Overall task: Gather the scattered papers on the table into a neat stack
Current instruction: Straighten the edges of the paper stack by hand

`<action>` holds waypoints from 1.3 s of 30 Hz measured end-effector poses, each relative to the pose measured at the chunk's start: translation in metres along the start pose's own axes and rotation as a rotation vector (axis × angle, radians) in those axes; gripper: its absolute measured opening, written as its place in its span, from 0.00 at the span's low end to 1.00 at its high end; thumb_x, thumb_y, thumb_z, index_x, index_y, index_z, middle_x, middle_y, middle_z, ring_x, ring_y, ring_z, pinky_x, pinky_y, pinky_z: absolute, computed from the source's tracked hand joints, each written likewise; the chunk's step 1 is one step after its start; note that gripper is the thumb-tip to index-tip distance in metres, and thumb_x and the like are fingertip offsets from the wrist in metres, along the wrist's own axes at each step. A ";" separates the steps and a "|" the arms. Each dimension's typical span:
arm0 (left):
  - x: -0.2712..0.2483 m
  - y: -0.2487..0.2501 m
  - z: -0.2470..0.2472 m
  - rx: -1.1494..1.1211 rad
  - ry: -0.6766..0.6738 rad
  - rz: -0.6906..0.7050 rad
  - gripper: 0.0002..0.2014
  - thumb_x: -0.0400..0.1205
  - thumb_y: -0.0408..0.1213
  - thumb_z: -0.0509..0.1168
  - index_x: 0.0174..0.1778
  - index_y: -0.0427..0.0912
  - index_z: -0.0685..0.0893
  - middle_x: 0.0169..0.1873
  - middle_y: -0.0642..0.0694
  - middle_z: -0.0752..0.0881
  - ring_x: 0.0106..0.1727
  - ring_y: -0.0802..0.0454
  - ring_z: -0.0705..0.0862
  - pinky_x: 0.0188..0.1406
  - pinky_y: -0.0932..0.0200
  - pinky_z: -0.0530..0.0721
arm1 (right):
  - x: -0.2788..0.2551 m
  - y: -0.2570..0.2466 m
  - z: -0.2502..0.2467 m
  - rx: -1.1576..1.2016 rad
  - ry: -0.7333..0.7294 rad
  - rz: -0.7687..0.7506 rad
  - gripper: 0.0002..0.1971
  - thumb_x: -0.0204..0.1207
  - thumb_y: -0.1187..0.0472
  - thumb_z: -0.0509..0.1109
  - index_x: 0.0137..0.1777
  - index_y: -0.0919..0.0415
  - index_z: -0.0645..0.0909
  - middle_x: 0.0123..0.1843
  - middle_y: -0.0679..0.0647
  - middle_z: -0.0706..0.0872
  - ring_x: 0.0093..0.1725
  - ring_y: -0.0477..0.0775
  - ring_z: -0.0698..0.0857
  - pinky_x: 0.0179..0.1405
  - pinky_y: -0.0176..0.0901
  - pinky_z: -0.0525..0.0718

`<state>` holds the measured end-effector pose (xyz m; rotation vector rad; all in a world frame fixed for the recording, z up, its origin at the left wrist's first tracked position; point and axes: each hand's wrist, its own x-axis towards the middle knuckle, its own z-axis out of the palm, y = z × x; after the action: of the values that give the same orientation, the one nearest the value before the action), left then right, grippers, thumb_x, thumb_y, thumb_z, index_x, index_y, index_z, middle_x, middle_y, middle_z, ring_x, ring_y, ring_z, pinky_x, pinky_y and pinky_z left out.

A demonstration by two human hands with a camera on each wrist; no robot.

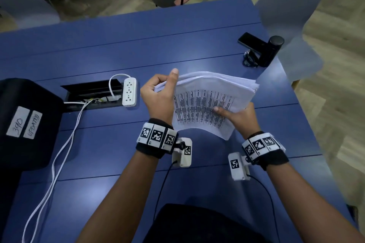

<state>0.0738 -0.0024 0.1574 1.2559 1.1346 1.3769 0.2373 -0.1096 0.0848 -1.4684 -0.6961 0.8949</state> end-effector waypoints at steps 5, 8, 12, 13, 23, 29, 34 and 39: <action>0.009 0.001 0.000 -0.006 -0.057 -0.012 0.17 0.76 0.39 0.73 0.25 0.38 0.78 0.17 0.55 0.70 0.22 0.58 0.66 0.24 0.66 0.67 | 0.006 -0.003 0.004 0.020 0.040 0.057 0.23 0.56 0.57 0.85 0.52 0.62 0.87 0.51 0.58 0.92 0.52 0.56 0.91 0.57 0.55 0.88; 0.010 0.003 0.000 0.006 -0.076 -0.032 0.18 0.77 0.39 0.73 0.26 0.33 0.79 0.21 0.46 0.70 0.25 0.51 0.67 0.27 0.61 0.68 | 0.007 -0.003 0.003 0.020 0.052 0.052 0.18 0.58 0.60 0.85 0.48 0.59 0.87 0.48 0.54 0.92 0.49 0.51 0.91 0.55 0.50 0.88; 0.011 0.009 0.001 0.033 -0.073 -0.015 0.17 0.76 0.38 0.73 0.24 0.38 0.79 0.20 0.48 0.71 0.24 0.54 0.68 0.26 0.63 0.69 | 0.007 -0.013 0.006 -0.046 0.102 0.024 0.11 0.64 0.68 0.83 0.39 0.55 0.85 0.40 0.49 0.89 0.35 0.39 0.88 0.45 0.42 0.88; 0.012 0.016 0.001 0.024 -0.070 -0.008 0.16 0.76 0.39 0.73 0.23 0.43 0.79 0.19 0.51 0.72 0.23 0.55 0.68 0.24 0.63 0.69 | 0.005 -0.020 0.007 -0.054 0.107 0.005 0.11 0.64 0.68 0.82 0.38 0.55 0.84 0.37 0.50 0.88 0.33 0.37 0.87 0.40 0.38 0.87; -0.001 -0.011 -0.014 0.110 -0.064 -0.077 0.20 0.73 0.53 0.70 0.25 0.42 0.78 0.19 0.56 0.72 0.23 0.56 0.69 0.27 0.60 0.70 | 0.000 -0.003 0.001 -0.117 -0.048 0.088 0.19 0.58 0.62 0.86 0.47 0.67 0.86 0.47 0.60 0.91 0.47 0.54 0.90 0.54 0.55 0.89; 0.006 -0.022 -0.021 0.229 -0.172 -0.094 0.19 0.75 0.61 0.68 0.29 0.50 0.87 0.32 0.45 0.91 0.37 0.42 0.91 0.46 0.38 0.88 | 0.014 0.016 0.001 -0.236 0.180 0.080 0.14 0.66 0.60 0.82 0.31 0.70 0.83 0.31 0.61 0.84 0.33 0.52 0.77 0.33 0.49 0.77; 0.002 0.015 -0.028 0.894 -0.532 0.311 0.36 0.60 0.77 0.66 0.59 0.60 0.83 0.42 0.60 0.91 0.47 0.55 0.89 0.50 0.55 0.85 | 0.017 -0.006 0.001 -0.501 0.185 -0.072 0.14 0.68 0.55 0.81 0.33 0.67 0.87 0.31 0.66 0.89 0.30 0.59 0.86 0.31 0.55 0.86; 0.028 0.027 -0.031 0.892 -0.725 0.280 0.15 0.68 0.57 0.75 0.29 0.50 0.85 0.21 0.42 0.80 0.26 0.48 0.72 0.28 0.56 0.73 | 0.010 -0.060 0.005 -0.946 -0.051 -0.557 0.06 0.65 0.59 0.74 0.40 0.50 0.91 0.25 0.54 0.87 0.28 0.62 0.84 0.30 0.41 0.75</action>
<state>0.0404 0.0199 0.1862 2.3663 1.0690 0.4281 0.2429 -0.0928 0.1434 -1.8936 -1.6070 0.1338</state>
